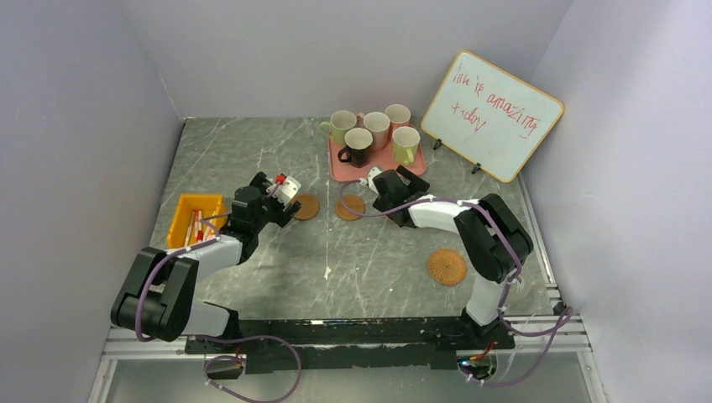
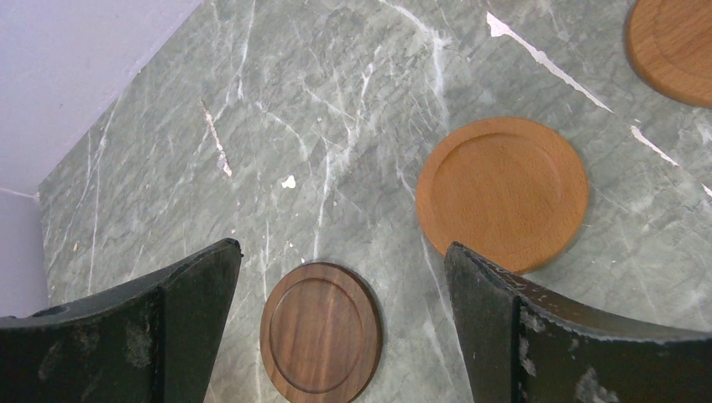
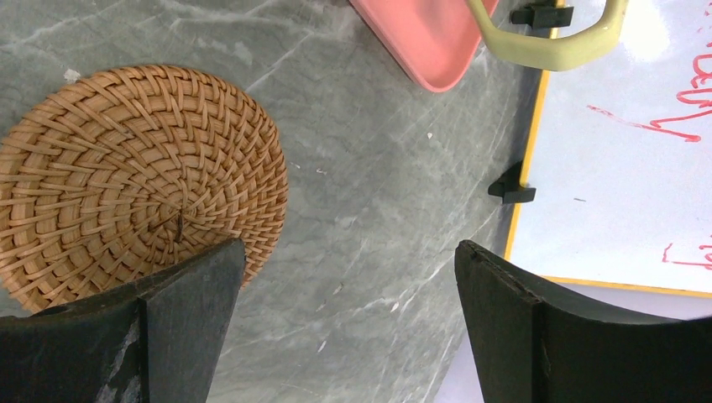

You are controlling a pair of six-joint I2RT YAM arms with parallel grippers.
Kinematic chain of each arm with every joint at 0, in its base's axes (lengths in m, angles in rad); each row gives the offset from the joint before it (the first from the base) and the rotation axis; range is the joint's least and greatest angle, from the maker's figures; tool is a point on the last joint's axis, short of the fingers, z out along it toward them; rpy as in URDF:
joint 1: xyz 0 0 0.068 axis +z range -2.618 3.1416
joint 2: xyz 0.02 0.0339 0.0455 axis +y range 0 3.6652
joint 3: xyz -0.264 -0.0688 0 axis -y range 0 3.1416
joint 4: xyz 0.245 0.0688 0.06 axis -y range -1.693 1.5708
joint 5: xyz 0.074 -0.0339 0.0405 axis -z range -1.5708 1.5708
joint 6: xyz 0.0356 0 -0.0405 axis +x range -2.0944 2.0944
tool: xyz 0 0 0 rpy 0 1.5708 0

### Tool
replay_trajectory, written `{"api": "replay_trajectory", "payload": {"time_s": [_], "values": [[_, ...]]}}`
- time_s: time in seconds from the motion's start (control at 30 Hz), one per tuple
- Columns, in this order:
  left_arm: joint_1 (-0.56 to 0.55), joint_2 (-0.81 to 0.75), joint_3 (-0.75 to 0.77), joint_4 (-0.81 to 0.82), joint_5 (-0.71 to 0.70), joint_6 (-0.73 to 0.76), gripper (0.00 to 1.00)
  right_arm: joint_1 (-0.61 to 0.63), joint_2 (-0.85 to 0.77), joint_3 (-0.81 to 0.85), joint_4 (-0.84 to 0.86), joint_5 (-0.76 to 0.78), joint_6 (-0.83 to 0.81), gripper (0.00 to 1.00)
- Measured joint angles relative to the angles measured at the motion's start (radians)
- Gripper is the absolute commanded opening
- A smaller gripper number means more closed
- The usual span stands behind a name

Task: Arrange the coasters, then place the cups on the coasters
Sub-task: Move the coaster to the center of the board.

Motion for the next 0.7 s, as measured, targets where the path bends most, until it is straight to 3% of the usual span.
{"api": "replay_trajectory", "payload": {"time_s": [0.53,0.7], "values": [[0.000,0.000,0.000,0.000,0.000,0.000,0.96,0.000,-0.003,-0.013,0.046,0.007,0.004,1.00],[0.000,0.000,0.000,0.000,0.000,0.000,0.96,0.000,-0.090,-0.042,0.046,-0.002,0.010,1.00]]}}
